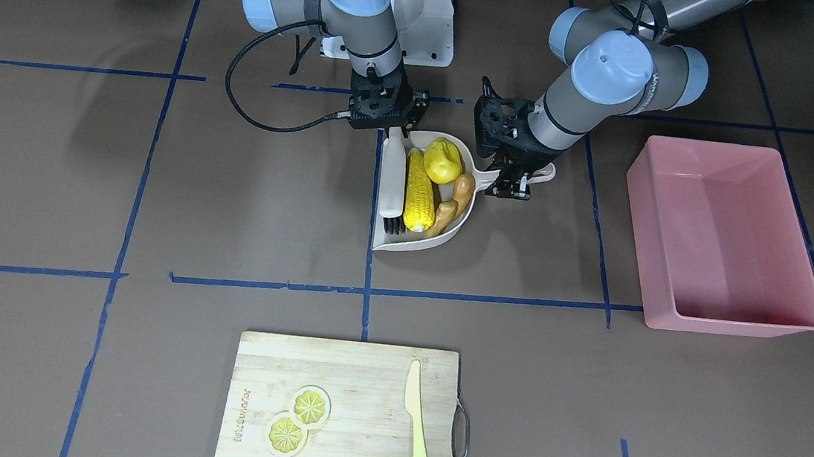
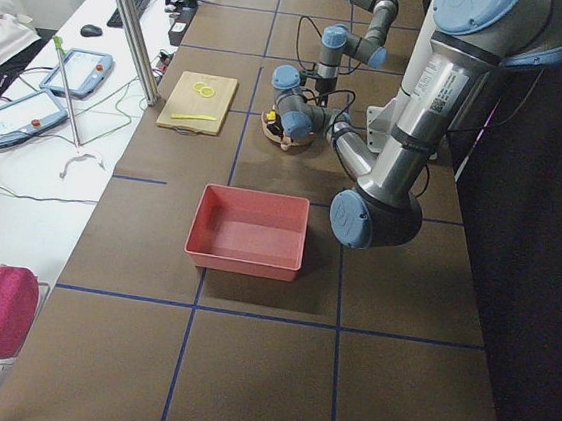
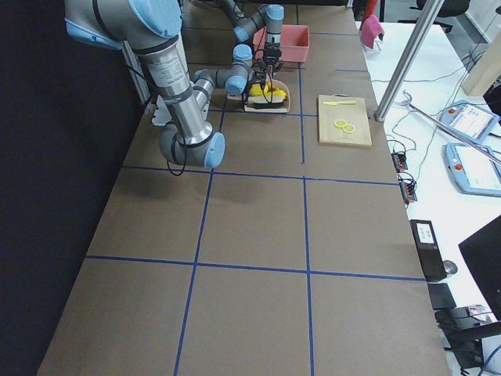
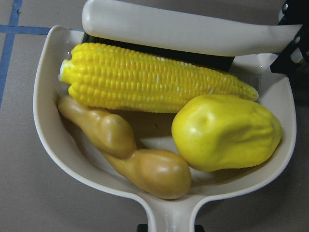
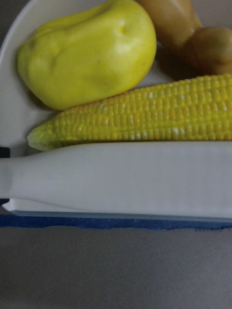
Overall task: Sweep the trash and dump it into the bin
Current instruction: 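Push the produce deeper into the dustpan with the brush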
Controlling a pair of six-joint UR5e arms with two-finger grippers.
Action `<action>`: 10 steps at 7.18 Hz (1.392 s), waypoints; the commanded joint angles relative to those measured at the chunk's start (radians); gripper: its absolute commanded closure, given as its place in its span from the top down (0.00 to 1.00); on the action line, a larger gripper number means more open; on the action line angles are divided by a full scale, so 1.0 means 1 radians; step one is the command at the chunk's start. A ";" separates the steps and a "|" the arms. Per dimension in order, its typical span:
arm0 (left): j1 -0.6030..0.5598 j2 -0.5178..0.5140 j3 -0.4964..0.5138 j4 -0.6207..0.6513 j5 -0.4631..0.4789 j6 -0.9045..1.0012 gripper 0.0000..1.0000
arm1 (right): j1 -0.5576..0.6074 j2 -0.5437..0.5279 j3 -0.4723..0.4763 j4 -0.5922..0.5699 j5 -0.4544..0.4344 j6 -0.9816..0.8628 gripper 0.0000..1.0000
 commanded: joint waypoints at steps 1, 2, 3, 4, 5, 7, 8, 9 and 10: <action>0.000 0.001 0.001 -0.002 0.000 0.000 0.01 | 0.009 -0.002 0.014 -0.002 0.005 0.002 0.00; 0.000 0.001 0.001 -0.003 0.000 0.000 0.01 | 0.017 -0.011 0.052 -0.041 0.011 0.002 0.00; 0.000 0.001 0.001 -0.006 0.000 0.000 0.01 | 0.018 -0.014 0.099 -0.113 0.013 0.001 0.00; 0.000 0.001 0.001 -0.006 0.000 0.000 0.01 | 0.018 -0.016 0.112 -0.136 0.013 0.001 0.00; 0.000 0.001 0.001 -0.008 0.000 0.000 0.01 | 0.018 -0.019 0.114 -0.138 0.012 0.001 0.00; -0.002 0.007 0.000 -0.018 -0.002 -0.029 0.00 | 0.032 -0.031 0.121 -0.141 0.015 -0.001 0.00; -0.003 0.017 0.003 -0.050 0.000 -0.030 0.00 | 0.037 -0.056 0.143 -0.152 0.015 -0.003 0.00; -0.003 0.018 0.003 -0.075 -0.002 -0.055 0.00 | 0.040 -0.057 0.158 -0.190 0.016 -0.009 0.00; -0.002 0.020 0.006 -0.092 -0.002 -0.083 0.00 | 0.043 -0.059 0.172 -0.215 0.016 -0.010 0.00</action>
